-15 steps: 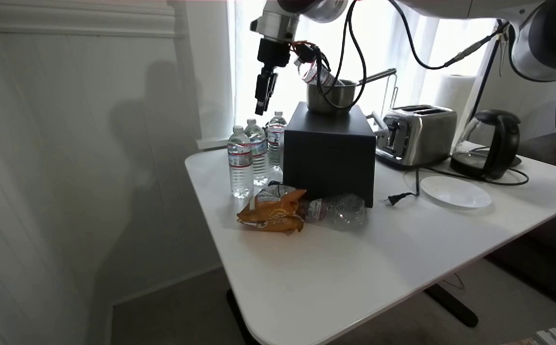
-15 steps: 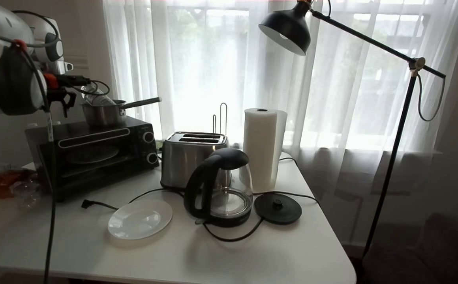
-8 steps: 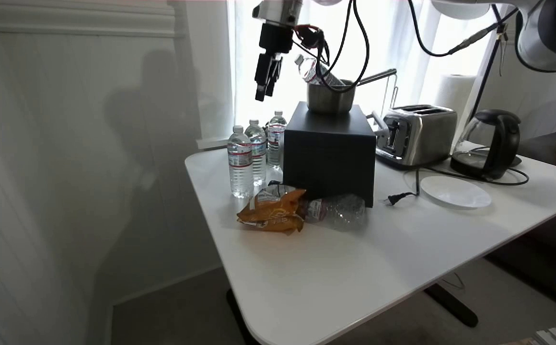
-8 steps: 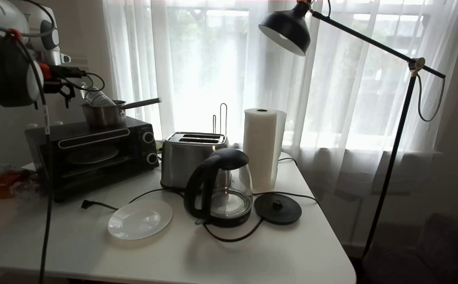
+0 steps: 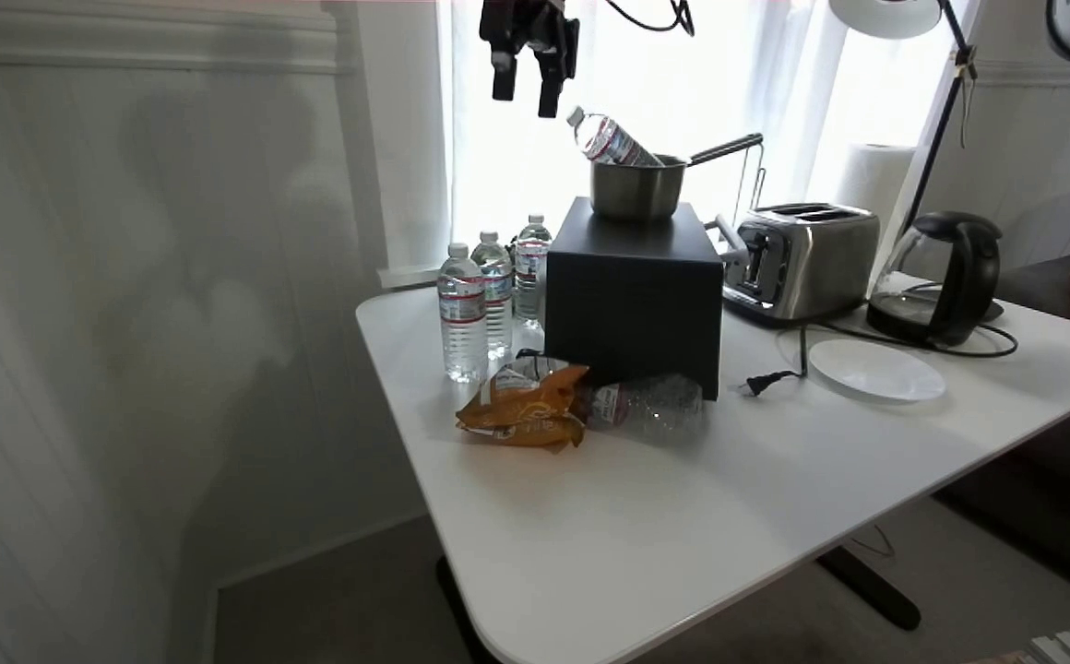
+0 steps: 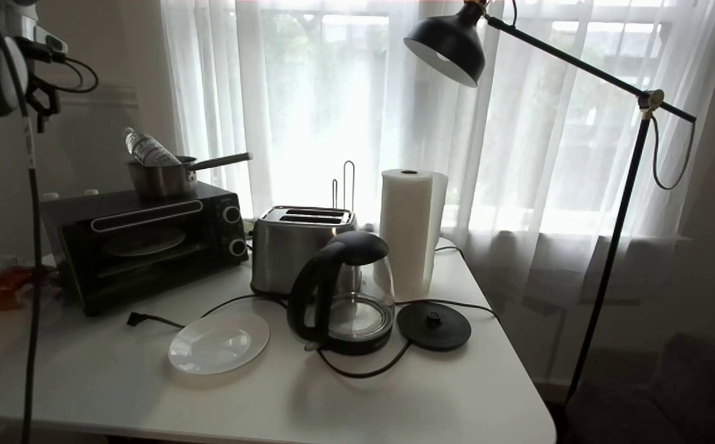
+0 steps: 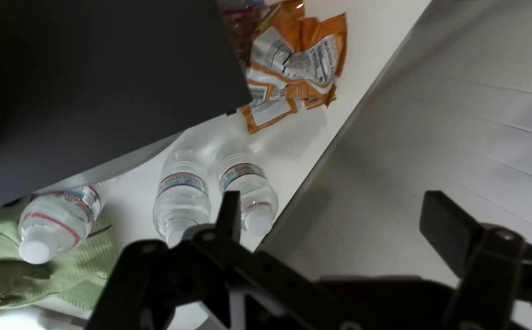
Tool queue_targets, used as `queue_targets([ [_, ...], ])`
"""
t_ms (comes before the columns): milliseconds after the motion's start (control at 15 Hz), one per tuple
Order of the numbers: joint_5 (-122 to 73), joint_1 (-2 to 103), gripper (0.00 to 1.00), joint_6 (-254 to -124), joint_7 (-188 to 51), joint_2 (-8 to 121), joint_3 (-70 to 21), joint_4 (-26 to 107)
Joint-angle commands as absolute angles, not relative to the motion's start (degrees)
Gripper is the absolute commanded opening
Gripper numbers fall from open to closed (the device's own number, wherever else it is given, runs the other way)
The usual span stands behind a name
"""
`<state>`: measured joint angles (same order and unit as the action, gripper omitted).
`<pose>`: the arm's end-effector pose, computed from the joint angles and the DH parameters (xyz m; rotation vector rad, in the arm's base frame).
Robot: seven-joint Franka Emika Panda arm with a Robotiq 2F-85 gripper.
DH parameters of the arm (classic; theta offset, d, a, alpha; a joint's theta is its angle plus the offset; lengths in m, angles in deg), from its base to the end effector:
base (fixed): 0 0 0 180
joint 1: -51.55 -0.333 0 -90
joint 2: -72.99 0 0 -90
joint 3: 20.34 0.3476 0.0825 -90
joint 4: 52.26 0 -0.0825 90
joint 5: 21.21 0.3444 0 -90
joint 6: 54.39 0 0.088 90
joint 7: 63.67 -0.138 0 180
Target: Move the bottle of water from the top of the mini oven to the table
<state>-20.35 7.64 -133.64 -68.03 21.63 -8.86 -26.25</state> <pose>0.4793 0.5536 0.5118 -2.7260 -1.1786 0.0619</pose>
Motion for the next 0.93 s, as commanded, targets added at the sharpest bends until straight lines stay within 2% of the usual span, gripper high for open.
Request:
queue_targets([
  [0,-18.5,5.9,1.0,-127.9,-78.6,25.7,-10.0,-25.4],
  [267,-19.9,4.7,1.0,-119.3,-87.2,30.0,-11.8,-24.9],
  [533,-22.2,4.7,1.0,-111.3,-84.8,33.6,-13.6,-25.2],
  [800,-29.2,4.3,1.0,-108.5,-74.0,36.1,-16.5,-26.0],
  [867,-25.6,5.1,1.0,-109.8,-79.6,34.6,-15.1,-26.2],
])
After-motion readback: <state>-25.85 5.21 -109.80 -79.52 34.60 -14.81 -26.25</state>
